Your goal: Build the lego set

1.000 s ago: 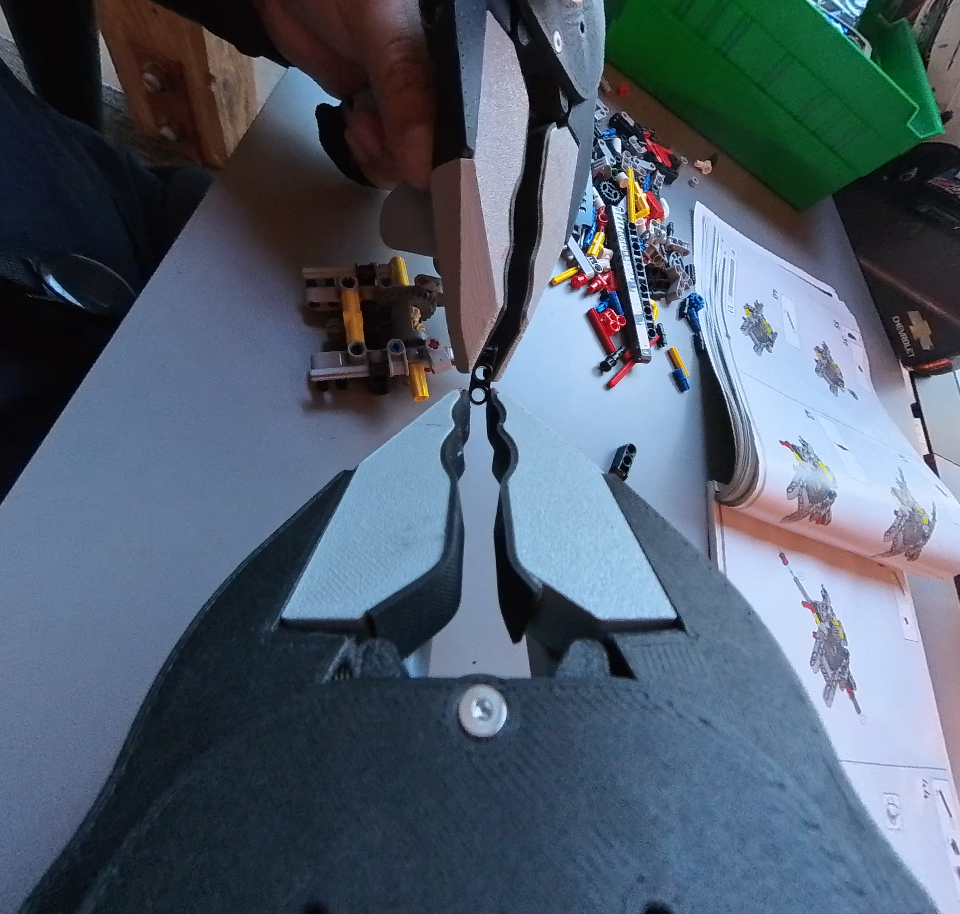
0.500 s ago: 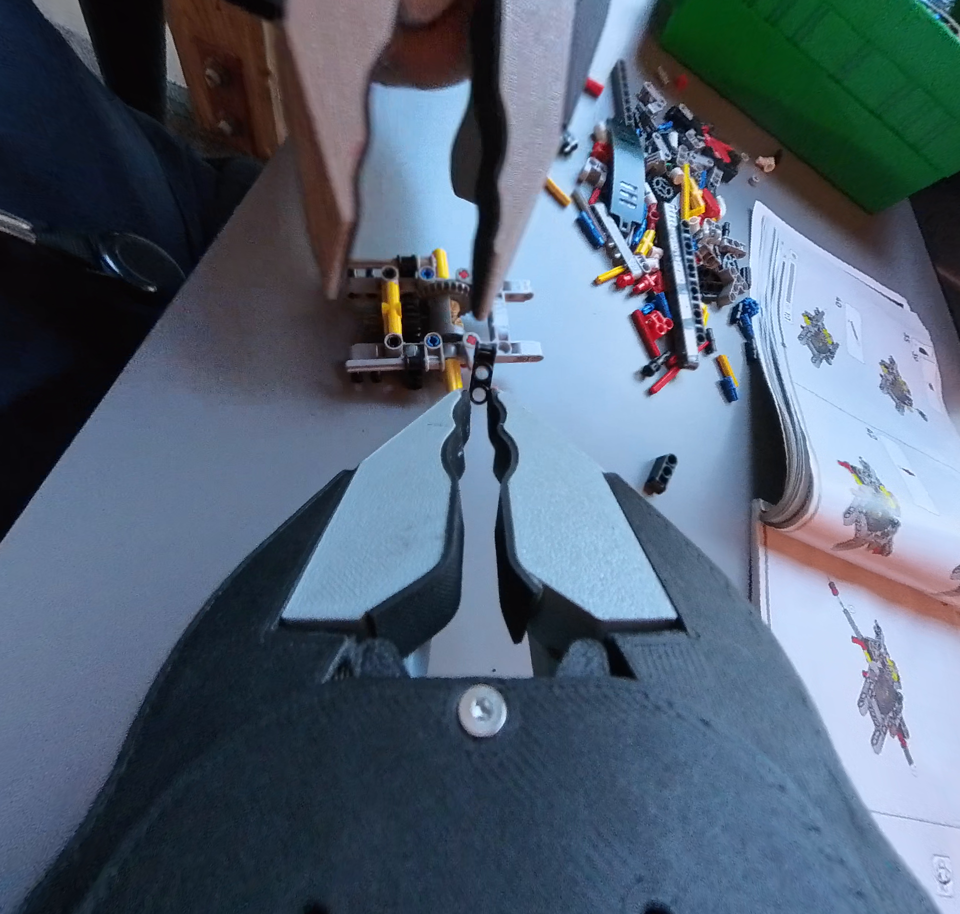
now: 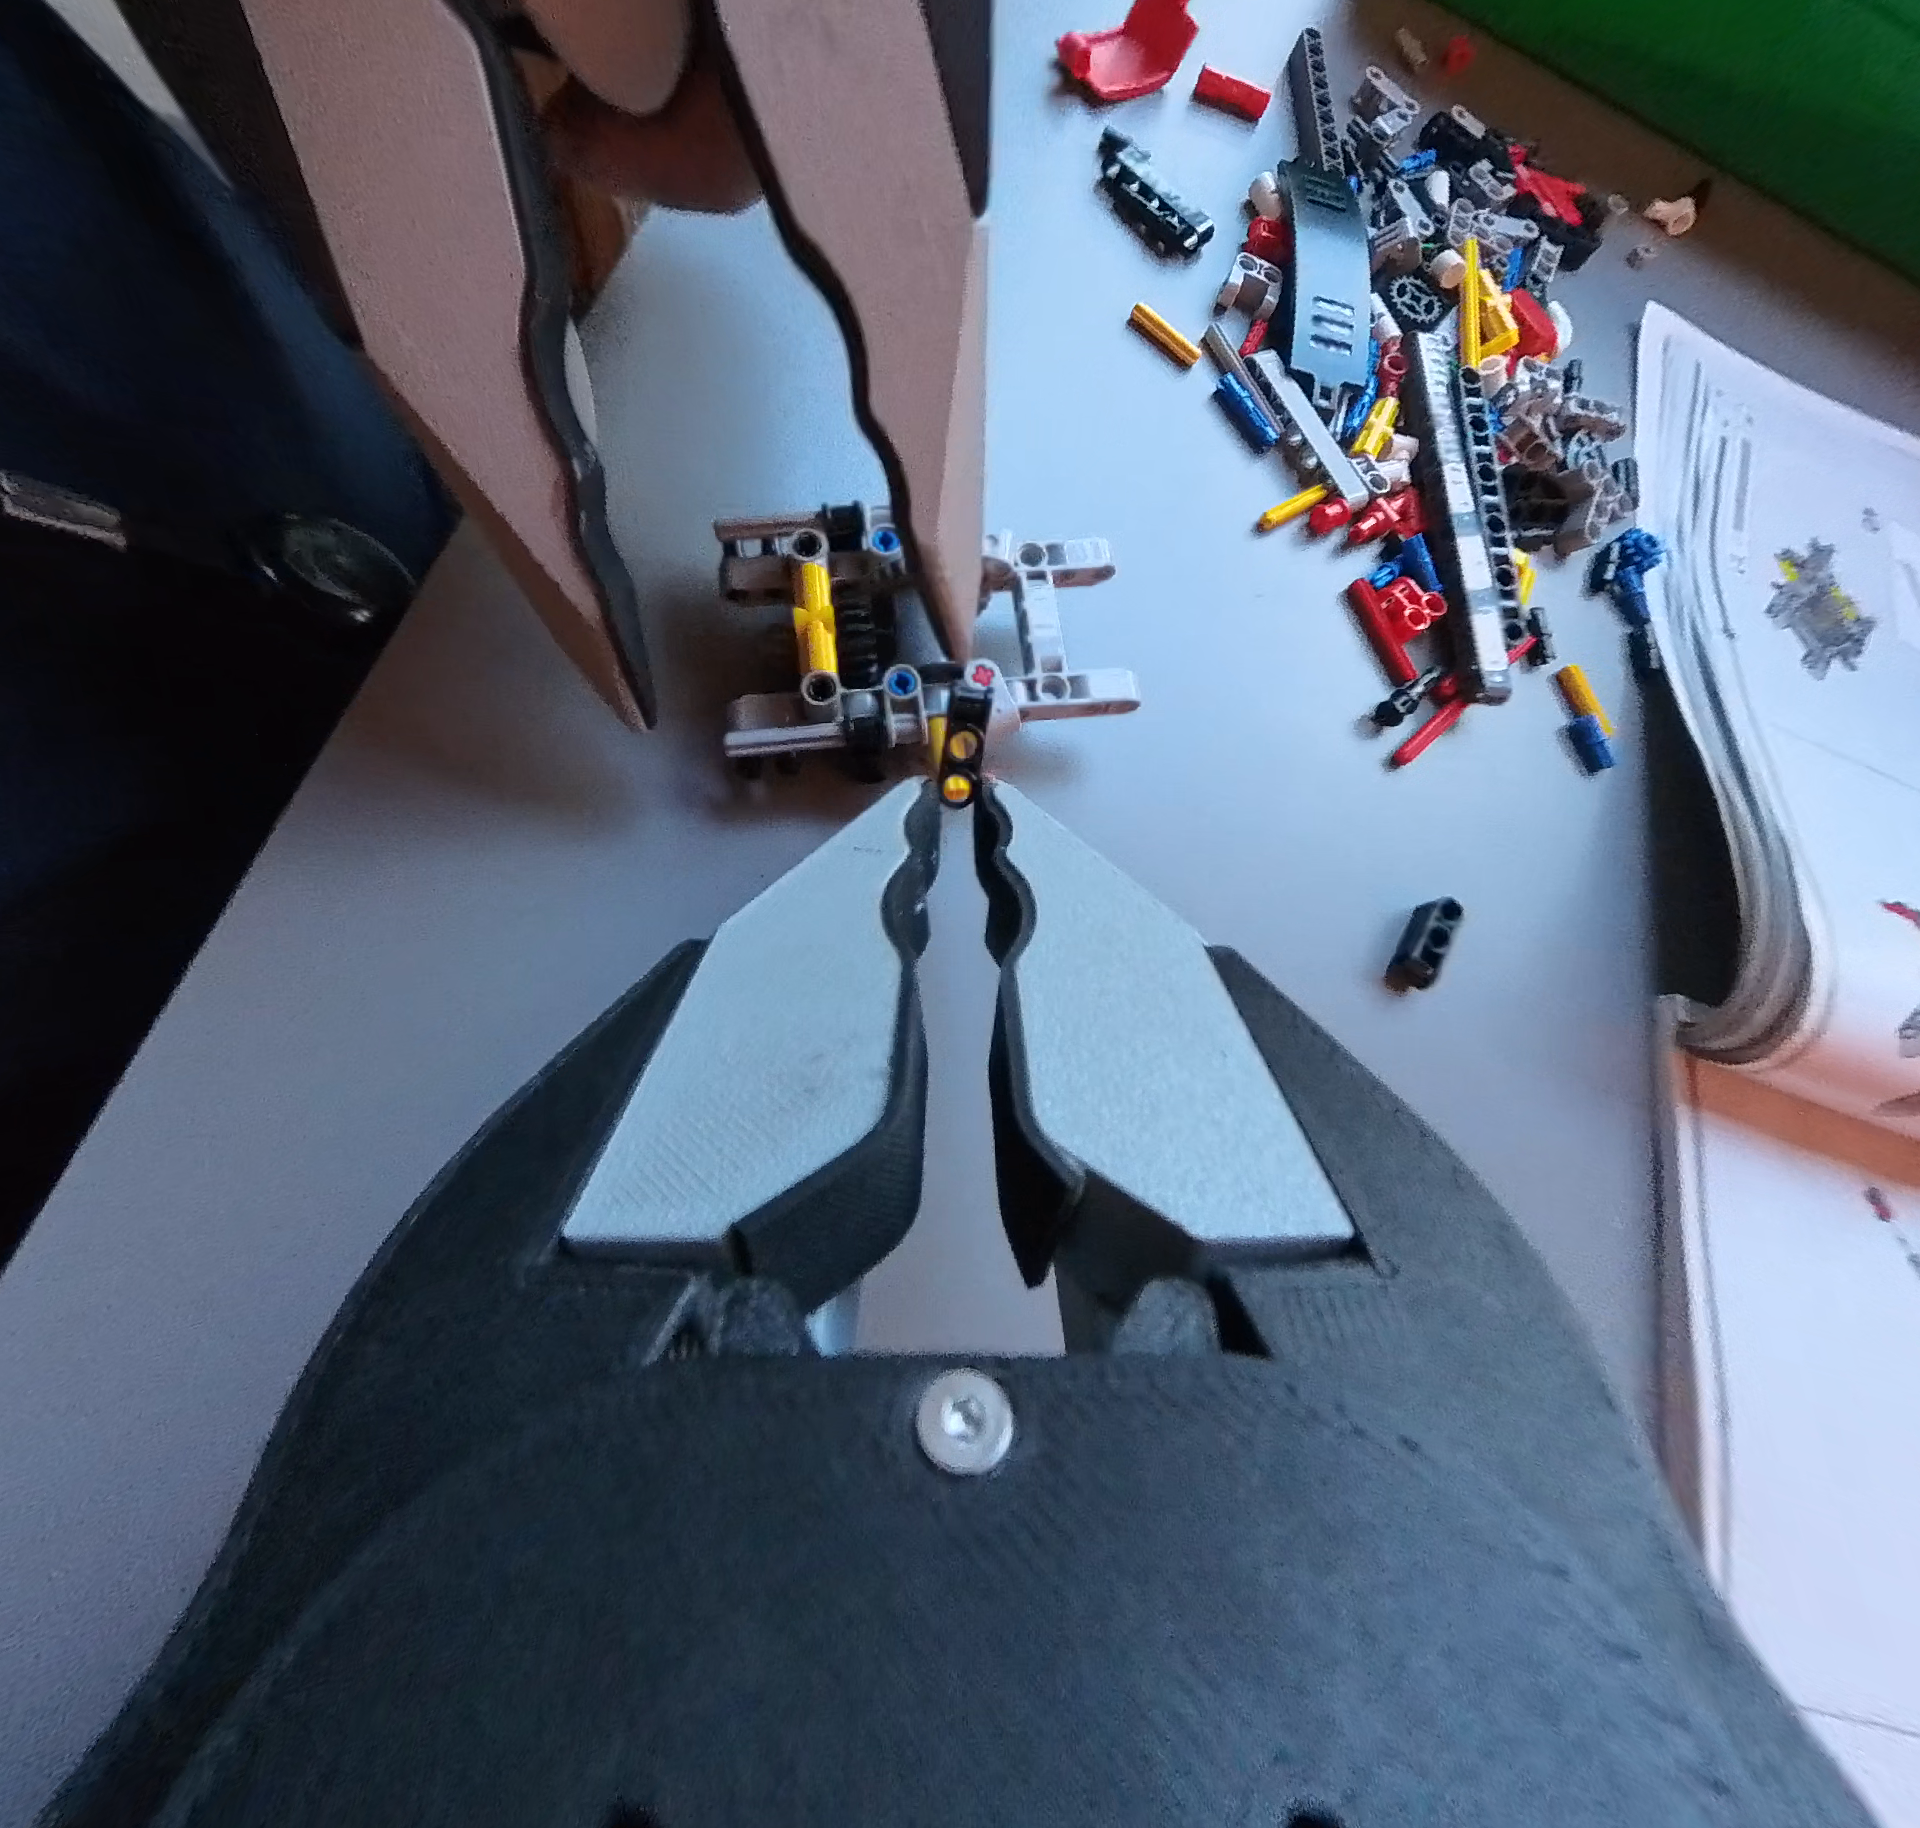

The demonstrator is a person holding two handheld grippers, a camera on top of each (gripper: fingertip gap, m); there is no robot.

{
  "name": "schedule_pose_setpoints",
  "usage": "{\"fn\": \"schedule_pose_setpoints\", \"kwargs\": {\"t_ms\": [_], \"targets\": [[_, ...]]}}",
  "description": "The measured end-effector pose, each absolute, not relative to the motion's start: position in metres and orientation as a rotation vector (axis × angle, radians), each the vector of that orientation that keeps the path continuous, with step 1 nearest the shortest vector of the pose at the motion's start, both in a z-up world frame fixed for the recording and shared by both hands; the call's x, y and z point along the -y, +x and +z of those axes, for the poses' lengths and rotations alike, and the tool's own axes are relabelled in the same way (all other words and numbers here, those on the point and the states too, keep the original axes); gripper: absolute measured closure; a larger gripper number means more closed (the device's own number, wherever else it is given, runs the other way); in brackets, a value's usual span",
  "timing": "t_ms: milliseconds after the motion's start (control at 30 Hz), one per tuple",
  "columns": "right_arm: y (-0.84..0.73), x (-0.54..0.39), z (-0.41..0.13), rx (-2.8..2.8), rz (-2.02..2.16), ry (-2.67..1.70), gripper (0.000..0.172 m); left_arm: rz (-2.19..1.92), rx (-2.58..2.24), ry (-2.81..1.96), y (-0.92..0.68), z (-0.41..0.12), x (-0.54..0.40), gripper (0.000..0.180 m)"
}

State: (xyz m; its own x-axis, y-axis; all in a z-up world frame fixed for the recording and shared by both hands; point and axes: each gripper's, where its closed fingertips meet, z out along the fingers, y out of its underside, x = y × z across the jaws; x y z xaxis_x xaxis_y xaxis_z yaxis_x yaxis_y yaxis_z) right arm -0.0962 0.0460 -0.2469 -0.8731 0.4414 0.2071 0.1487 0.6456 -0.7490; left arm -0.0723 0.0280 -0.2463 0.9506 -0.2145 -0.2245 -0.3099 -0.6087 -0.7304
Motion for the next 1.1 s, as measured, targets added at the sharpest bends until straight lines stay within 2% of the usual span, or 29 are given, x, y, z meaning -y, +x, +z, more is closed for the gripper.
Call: {"fn": "schedule_pose_setpoints", "kwargs": {"t_ms": [633, 1100], "targets": [[-0.096, -0.048, -0.250, 2.557, 1.245, -0.633, 0.168, 0.139, -0.364, -2.227, -0.078, -0.258, -0.030, 0.142], [-0.101, -0.048, -0.254, 2.462, 0.812, -0.382, 0.167, 0.289, -0.683, -2.108, -0.085, -0.260, -0.026, 0.141]]}}
